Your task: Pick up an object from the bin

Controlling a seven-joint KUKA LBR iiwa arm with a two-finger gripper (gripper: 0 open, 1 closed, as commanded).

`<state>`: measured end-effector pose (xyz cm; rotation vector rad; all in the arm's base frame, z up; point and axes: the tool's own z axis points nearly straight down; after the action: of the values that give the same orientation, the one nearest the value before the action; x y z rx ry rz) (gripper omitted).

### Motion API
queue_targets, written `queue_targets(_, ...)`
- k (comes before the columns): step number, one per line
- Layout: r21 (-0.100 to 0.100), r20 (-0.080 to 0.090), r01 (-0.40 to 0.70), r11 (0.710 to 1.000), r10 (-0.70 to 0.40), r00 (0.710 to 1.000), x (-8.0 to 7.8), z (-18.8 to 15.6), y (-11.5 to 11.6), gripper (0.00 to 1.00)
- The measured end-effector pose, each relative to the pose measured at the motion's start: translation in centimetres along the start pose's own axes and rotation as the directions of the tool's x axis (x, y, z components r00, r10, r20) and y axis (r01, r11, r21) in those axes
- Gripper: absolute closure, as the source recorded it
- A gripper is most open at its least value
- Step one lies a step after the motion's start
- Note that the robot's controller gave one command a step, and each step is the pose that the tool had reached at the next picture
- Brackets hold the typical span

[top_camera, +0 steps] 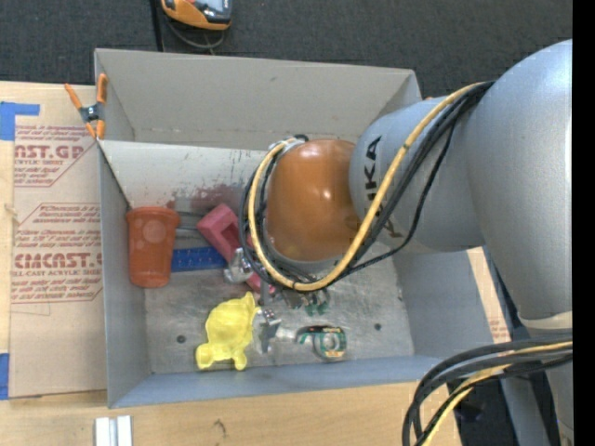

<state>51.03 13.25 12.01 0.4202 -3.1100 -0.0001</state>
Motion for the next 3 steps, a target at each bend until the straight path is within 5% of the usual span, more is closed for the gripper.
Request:
queue_targets(1, 0.001, 0.005, 0.252, 0.968, -0.252, 0.968, -0.3, -1.8, -0.7, 0.00)
queue_targets(2, 0.001, 0.008, 0.276, 0.961, -0.276, 0.961, 1.1, 3.6, -0.1, 0.00)
queue_targets(3, 0.003, 0.009, 0.447, 0.894, -0.447, 0.894, -0.1, 4.8, 0.2, 1.00)
